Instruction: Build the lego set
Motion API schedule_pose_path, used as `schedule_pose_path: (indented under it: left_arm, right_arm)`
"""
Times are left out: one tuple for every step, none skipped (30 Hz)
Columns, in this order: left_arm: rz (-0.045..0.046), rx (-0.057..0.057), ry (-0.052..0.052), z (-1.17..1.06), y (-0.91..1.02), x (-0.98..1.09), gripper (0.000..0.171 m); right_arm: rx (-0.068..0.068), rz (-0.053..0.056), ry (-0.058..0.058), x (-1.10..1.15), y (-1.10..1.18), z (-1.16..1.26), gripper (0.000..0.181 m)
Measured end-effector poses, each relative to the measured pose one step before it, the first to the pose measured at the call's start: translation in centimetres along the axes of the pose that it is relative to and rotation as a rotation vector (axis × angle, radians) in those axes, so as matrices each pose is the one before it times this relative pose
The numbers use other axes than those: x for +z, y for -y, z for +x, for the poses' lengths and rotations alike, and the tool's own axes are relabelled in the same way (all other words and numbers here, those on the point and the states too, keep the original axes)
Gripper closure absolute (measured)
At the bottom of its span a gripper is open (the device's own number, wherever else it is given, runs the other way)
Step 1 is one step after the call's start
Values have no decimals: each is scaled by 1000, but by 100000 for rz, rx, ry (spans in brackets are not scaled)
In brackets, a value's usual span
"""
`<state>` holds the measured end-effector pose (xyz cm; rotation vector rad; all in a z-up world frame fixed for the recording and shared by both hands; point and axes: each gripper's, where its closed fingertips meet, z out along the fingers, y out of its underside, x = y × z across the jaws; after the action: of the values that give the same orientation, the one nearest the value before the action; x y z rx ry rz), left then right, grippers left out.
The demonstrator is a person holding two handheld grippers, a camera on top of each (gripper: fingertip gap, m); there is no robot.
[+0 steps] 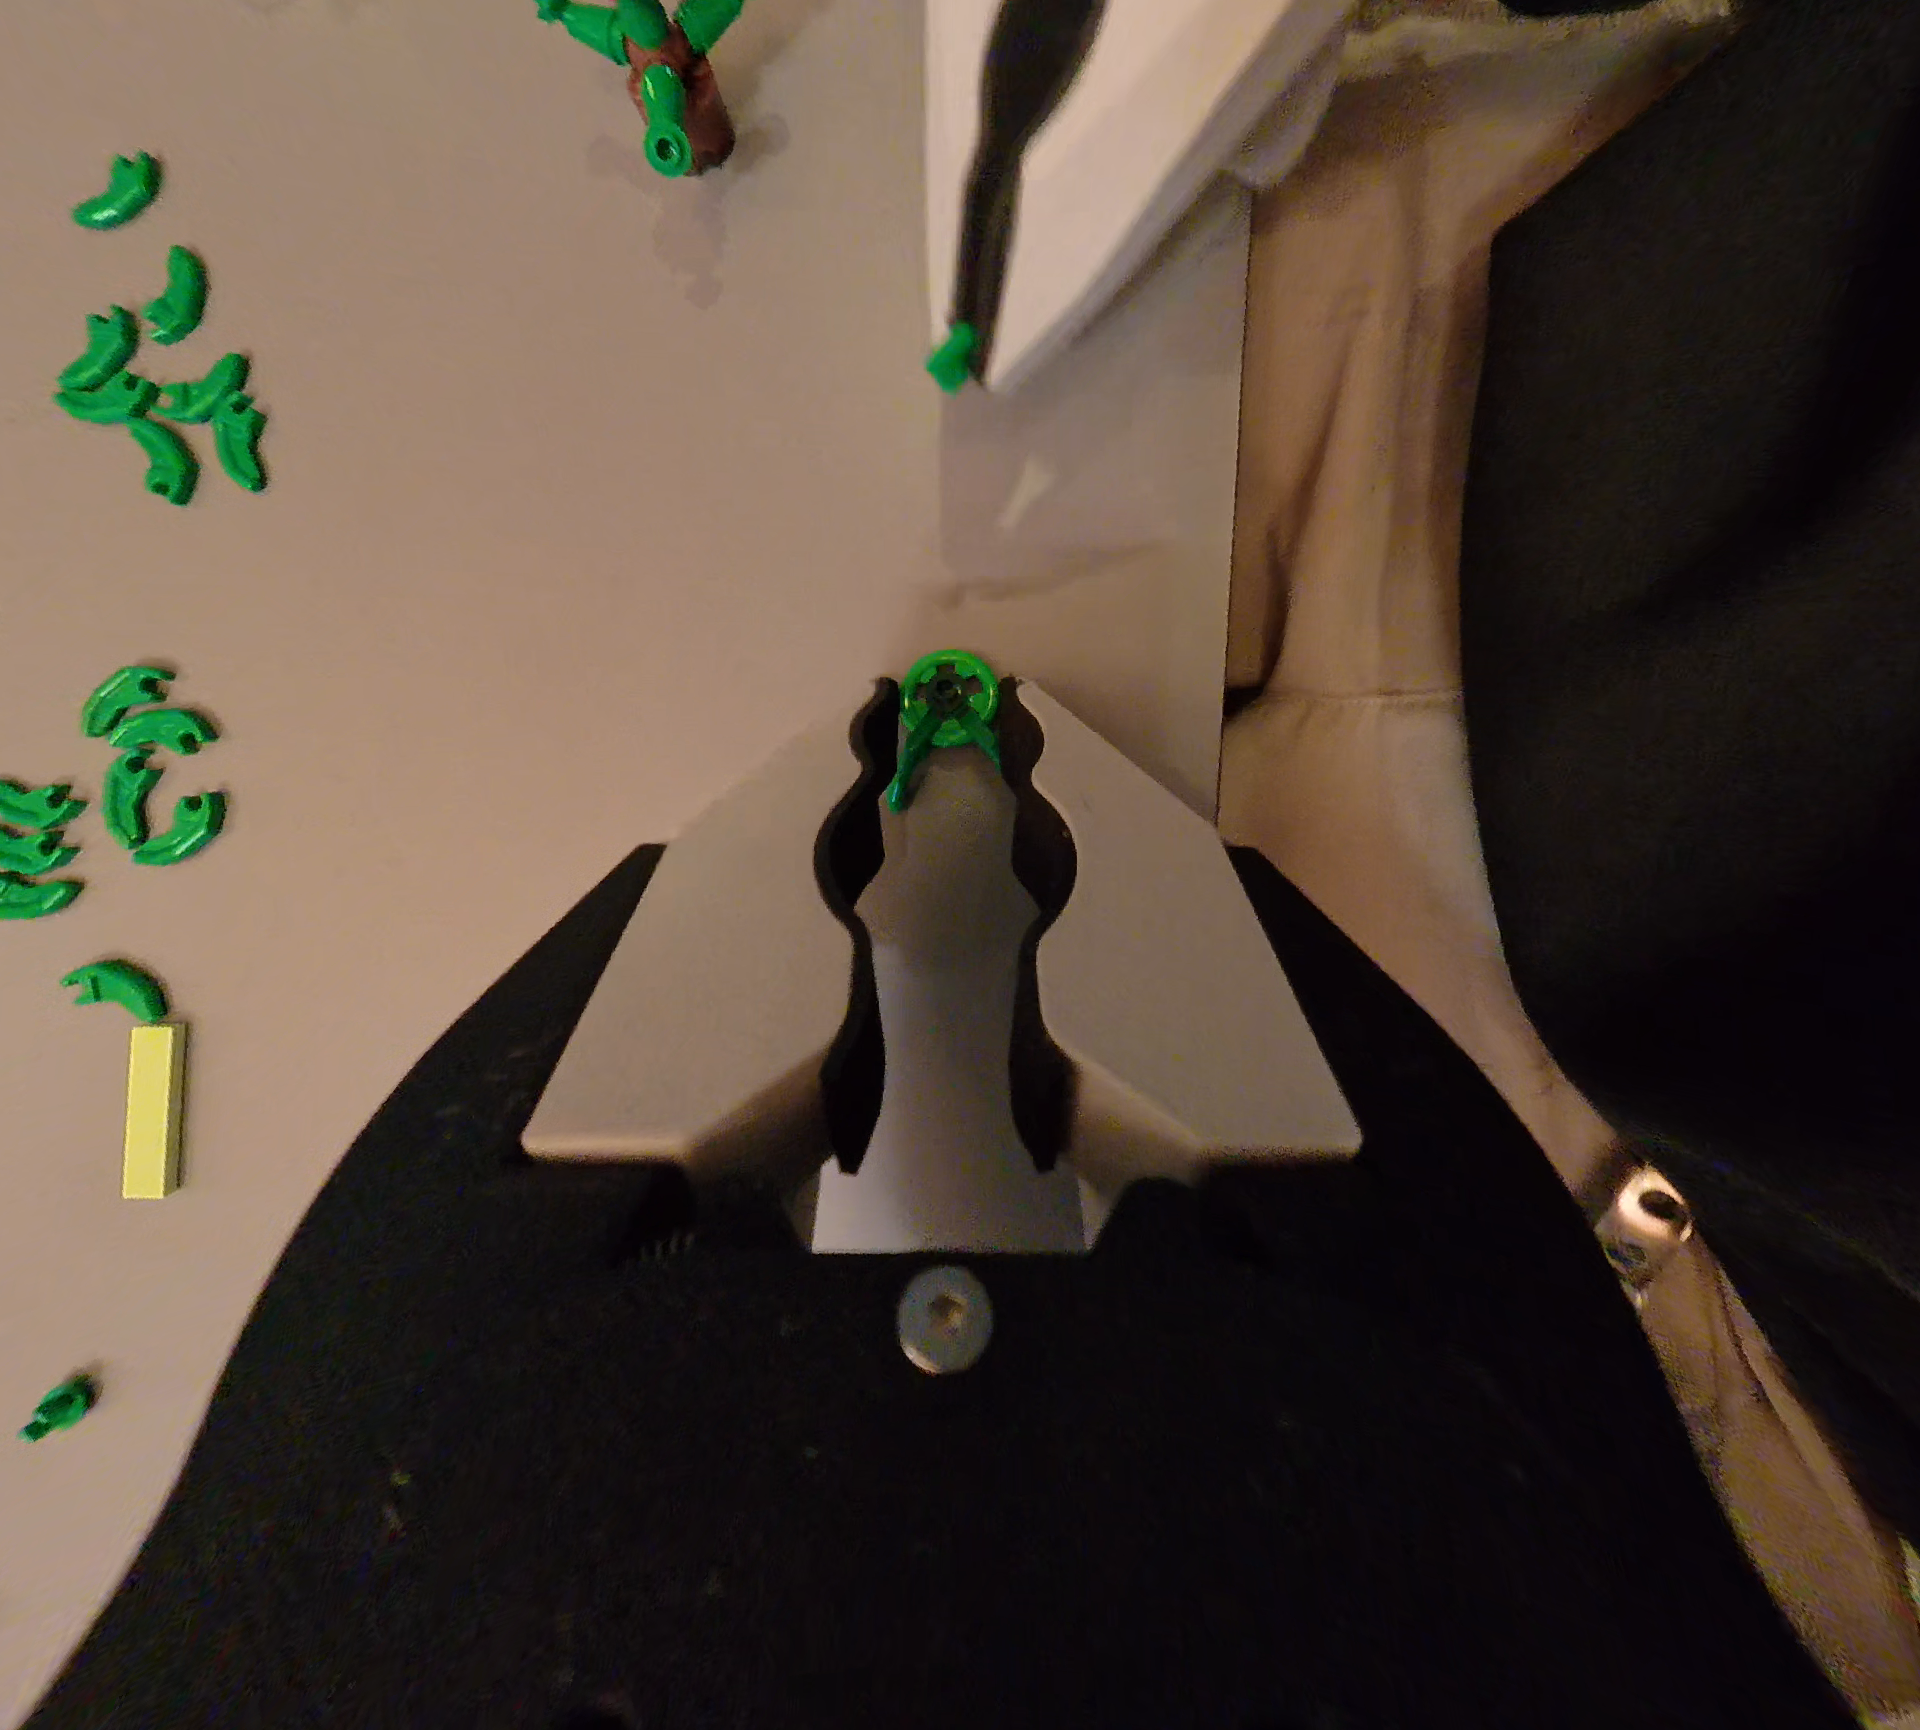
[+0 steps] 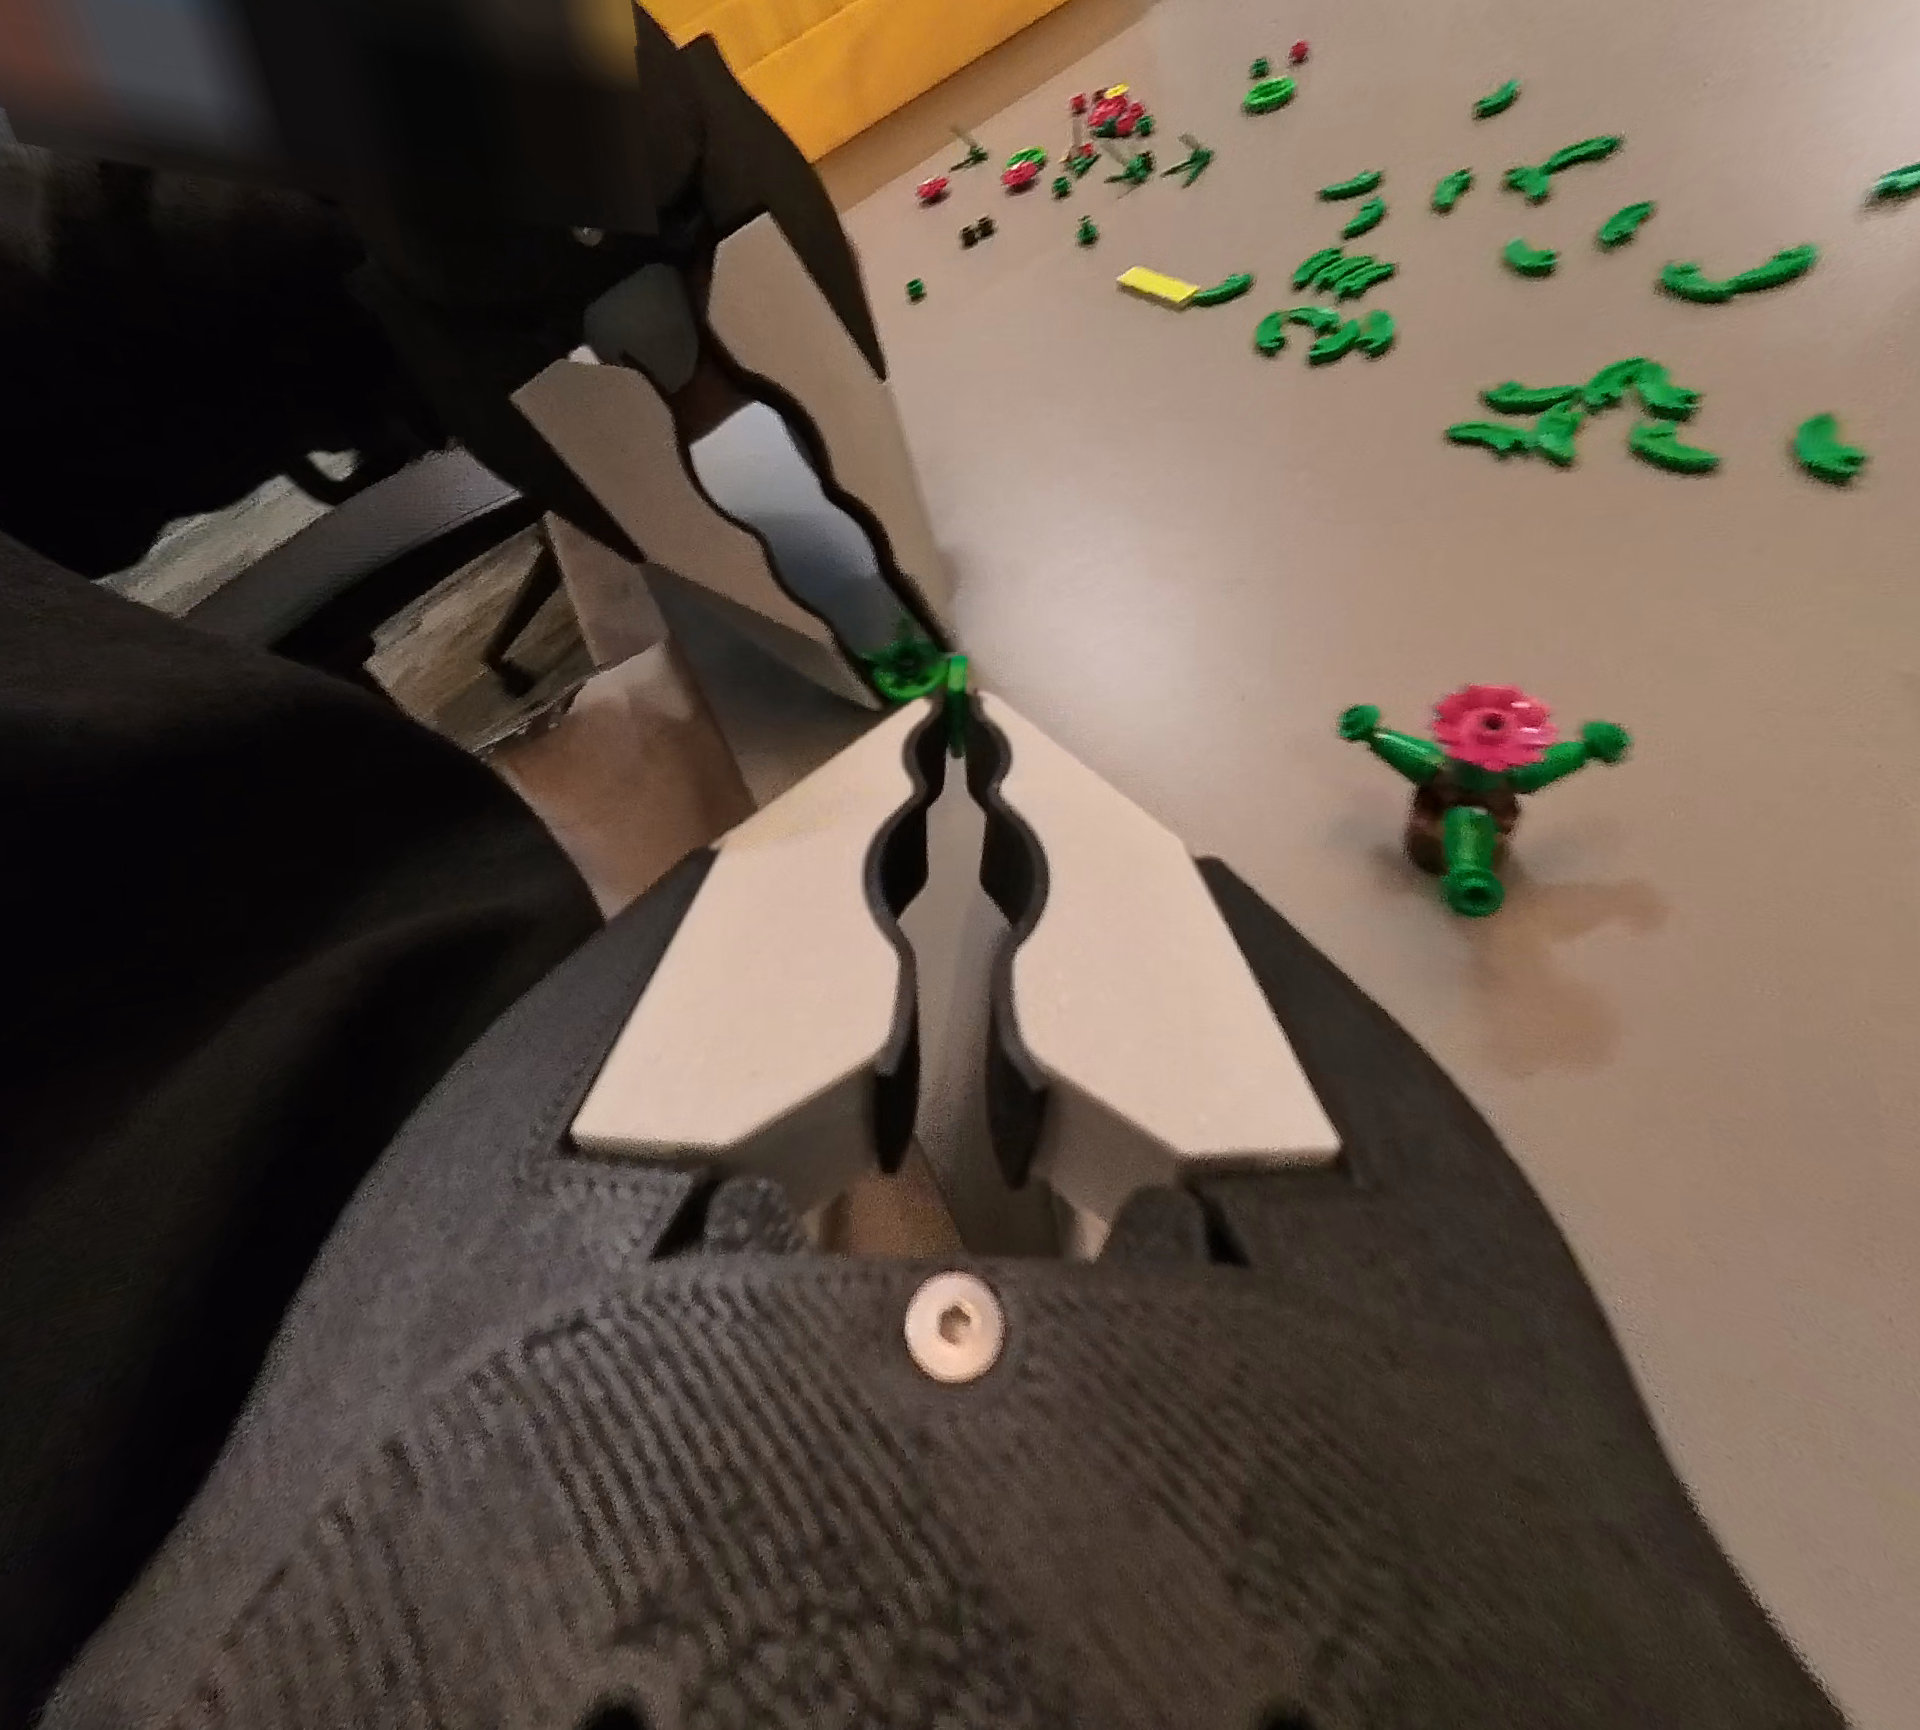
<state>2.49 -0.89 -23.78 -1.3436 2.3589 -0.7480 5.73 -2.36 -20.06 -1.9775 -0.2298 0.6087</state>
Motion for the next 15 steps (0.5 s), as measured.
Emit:
schedule_pose_path:
  left_arm:
    - [2467, -492, 851, -3, 276, 54, 154]
    - [2407, -266, 476, 77, 285, 70, 154]
    - [2148, 359, 597, 78, 266, 86, 154]
    - [2166, 1004, 1008, 48, 258, 57, 154]
    - [2774, 856, 939, 52, 376, 0, 154]
    - [3698, -34, -67, 156, 522, -75, 153]
    - [3958, -922, -1171, 234, 565, -112, 153]
    - [3352, -1592, -1726, 238, 407, -92, 153]
    - [1909, -1583, -1316, 136, 126, -47, 153]
    - [914, -1039, -1552, 193, -102, 3, 154]
    - [-730, -286, -546, 87, -372, 76, 153]
    - [-1866, 919, 624, -11, -512, 130, 153]
    - [-1653, 1782, -97, 179, -422, 138, 153]
    - [-552, 1473, 53, 162, -171, 140, 153]
    - [-514, 1096, 12, 106, -32, 64, 153]
  right_arm:
    - [360, -1656, 1803, 253, -250, -379, 180]
    - [-139, -1994, 1066, 238, -283, -279, 180]
    - [-366, -2225, 379, 203, -316, -163, 180]
    - [-226, -2506, -31, 196, -344, -94, 180]
    - [-389, -2081, -48, 159, -289, -88, 180]
    - [-712, -1182, -86, 119, -177, -92, 180]
    - [-807, -606, -69, 39, -52, -60, 180]
    - [-773, -119, -36, -28, 33, -38, 180]
    - [-660, -262, 161, -76, 14, -14, 180]
    - [-436, -692, -262, -68, -74, 91, 180]
    - [-483, -1524, -61, -16, -232, 79, 180]
    - [-684, -1974, 551, 47, -338, -39, 180]
    - [-720, -1621, 830, 87, -345, -128, 180]
    - [-840, -11, 1866, 46, -70, -378, 180]
    - [-343, 122, 1497, 79, -41, -335, 180]
